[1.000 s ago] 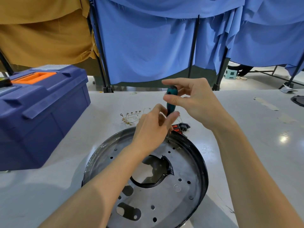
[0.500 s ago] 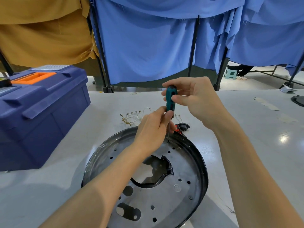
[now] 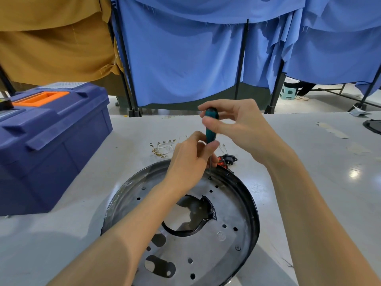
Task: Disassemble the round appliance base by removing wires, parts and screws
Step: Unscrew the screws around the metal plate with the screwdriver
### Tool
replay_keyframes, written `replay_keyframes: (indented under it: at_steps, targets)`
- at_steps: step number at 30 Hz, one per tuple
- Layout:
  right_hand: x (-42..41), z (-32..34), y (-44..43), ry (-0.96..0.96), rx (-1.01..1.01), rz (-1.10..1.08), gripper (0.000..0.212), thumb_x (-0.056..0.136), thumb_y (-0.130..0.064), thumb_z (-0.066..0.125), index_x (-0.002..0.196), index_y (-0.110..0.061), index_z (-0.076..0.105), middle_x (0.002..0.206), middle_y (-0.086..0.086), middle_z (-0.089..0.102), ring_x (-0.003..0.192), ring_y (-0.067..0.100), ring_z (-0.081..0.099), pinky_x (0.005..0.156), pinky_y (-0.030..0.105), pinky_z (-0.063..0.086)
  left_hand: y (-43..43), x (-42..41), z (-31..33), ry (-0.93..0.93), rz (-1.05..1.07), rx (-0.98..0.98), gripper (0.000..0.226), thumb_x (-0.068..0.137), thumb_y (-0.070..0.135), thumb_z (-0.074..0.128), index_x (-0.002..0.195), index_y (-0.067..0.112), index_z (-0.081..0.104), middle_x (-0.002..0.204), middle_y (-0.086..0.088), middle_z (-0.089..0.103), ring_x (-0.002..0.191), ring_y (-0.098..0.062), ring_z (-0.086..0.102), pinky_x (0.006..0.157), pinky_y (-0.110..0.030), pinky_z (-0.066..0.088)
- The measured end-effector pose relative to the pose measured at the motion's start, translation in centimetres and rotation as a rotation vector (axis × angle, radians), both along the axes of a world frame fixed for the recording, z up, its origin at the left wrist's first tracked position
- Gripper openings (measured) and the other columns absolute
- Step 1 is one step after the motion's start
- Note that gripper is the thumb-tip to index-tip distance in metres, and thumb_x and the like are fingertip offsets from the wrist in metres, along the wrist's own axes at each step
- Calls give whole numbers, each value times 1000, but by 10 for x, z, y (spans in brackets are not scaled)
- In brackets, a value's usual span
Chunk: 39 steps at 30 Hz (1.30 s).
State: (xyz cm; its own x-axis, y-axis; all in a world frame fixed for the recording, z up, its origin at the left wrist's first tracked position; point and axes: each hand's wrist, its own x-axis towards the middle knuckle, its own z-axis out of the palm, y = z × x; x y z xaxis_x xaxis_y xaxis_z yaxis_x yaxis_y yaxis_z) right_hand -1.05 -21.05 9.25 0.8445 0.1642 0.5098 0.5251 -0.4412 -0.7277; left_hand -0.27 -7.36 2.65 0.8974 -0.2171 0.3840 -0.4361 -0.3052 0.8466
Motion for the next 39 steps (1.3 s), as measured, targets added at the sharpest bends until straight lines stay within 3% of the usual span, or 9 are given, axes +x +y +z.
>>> replay_keyframes:
  at_steps: [3,6,9,14,20,26,32,36,39]
  targets:
    - [0,-1,1,-28,-34,-44,28,79,-21,78,107,-23,73,93,-8,69,85,3,63,82,12,50,1,-2,1,21,12,-27,29,88,37,67,97,13,53,73,-4,72,68,-18,71,77,-47,57]
    - [0,1,-3,-15,6,-43,34,81,-1,72,110,-19,73,96,-2,73,91,9,68,83,21,55,0,-2,1,1,-15,-30,19,96,35,54,104,18,54,76,-3,73,75,-19,71,81,-50,55]
    - [0,1,-4,26,36,6,33,86,9,61,108,-14,71,98,1,74,90,7,70,75,14,53,-1,-1,2,0,-35,-24,18,103,23,44,113,15,56,81,-2,73,79,-14,71,84,-46,56]
    - [0,0,-1,-16,-61,-50,25,83,-26,74,108,-25,72,94,-13,67,84,-2,61,78,7,47,-1,-2,2,35,11,-61,22,92,31,63,97,12,54,75,-3,74,70,-13,71,79,-39,58]
    - [0,2,-4,15,54,-24,31,86,10,60,109,-7,70,99,4,74,91,11,70,82,18,54,-1,-2,3,55,-40,-67,19,102,24,44,101,13,60,82,-7,74,74,-18,72,80,-41,58]
    - [0,0,1,-35,-38,-72,22,79,-24,78,100,-22,73,94,-9,69,82,-2,61,79,11,49,-2,-2,3,61,10,-64,16,95,25,59,98,10,62,77,-4,74,71,-16,72,81,-43,58]
    - [0,2,-6,2,49,-12,33,81,11,64,107,-8,71,95,2,74,88,10,71,81,22,57,-1,-3,3,53,-18,-31,24,102,25,46,112,10,62,77,-4,74,73,-17,72,83,-44,57]
    - [-1,0,0,-8,-7,-17,21,85,-15,72,107,-16,73,97,-4,71,89,3,66,86,12,50,-1,-2,2,62,6,-47,17,96,27,57,98,10,61,74,-3,74,70,-15,71,81,-44,58]
    - [-1,0,0,-36,-43,-55,23,81,-25,76,103,-23,74,89,-11,65,83,2,62,81,10,47,-1,-3,3,47,46,-22,31,84,39,70,93,12,57,72,0,74,66,-10,71,77,-37,58]
